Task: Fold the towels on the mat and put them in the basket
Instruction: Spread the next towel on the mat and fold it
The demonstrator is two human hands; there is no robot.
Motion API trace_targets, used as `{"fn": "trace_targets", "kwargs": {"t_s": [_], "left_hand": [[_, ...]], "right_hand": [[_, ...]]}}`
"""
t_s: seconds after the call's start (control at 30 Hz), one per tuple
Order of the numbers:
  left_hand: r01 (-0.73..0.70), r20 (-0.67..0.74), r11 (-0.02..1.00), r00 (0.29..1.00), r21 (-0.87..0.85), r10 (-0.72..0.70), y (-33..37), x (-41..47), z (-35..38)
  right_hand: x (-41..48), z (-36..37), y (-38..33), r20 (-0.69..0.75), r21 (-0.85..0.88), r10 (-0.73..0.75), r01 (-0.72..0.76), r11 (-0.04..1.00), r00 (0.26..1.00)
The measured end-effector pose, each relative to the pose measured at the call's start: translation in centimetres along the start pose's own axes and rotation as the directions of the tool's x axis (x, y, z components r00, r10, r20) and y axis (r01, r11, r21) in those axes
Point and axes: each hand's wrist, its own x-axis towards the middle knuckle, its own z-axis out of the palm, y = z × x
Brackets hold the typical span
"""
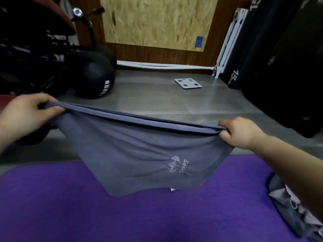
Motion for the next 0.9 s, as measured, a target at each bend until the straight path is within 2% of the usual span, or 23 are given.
{"fn": "trace_targets", "kwargs": {"t_s": [0.1, 0.27, 0.37, 0.5, 0.6, 0.67, 0.73, 0.8, 0.9], "left_hand": [[0.068, -0.004, 0.998, 0.998, -0.003, -0.068, -1.0, -1.7, -0.9], [0.106, -0.032, 0.986, 0.994, 0.129, -0.103, 0.1, -2.2, -0.8], [0.102, -0.031, 0.991, 0.995, 0.092, -0.099, 0.8, -2.0, -0.5], [0.056, 0.271, 0.994, 0.959, 0.094, -0.08, -0.3, -5.1, 0.0], [0.155, 0.296, 0.988, 0.944, -0.003, -0.147, -1.9, -7.6, -0.2], [0.197, 0.289, 0.979, 0.942, -0.059, -0.172, -2.2, -8.0, -0.4], [0.222, 0.316, 0.972, 0.93, -0.079, -0.187, -1.8, -7.6, -0.1], [0.219, 0.295, 0.975, 0.934, -0.022, -0.203, -1.4, -6.5, 1.0], [0.183, 0.133, 0.982, 0.973, 0.054, -0.189, -0.5, -3.7, 2.3]], "right_hand": [[0.1, -0.9, -1.4, -0.016, 0.017, -0.032, 0.033, 0.999, 0.999], [1.6, -1.9, -0.7, -0.096, 0.102, 0.089, -0.079, 0.992, 0.991], [1.8, -2.6, -0.4, -0.11, 0.169, 0.121, -0.102, 0.98, 0.986], [0.4, -2.5, -0.3, 0.164, 0.21, -0.011, -0.024, 0.977, 0.986], [-1.4, -2.6, -0.3, 0.255, 0.457, -0.111, -0.018, 0.889, 0.96], [-1.7, -2.2, -0.1, 0.326, 0.541, -0.16, -0.045, 0.84, 0.932], [-0.8, -1.6, -0.6, 0.414, 0.506, -0.165, -0.076, 0.859, 0.895], [1.3, -0.4, -1.1, 0.448, 0.349, -0.1, -0.071, 0.934, 0.888], [5.0, 0.1, -1.6, 0.304, 0.092, 0.043, -0.075, 0.993, 0.952]]}}
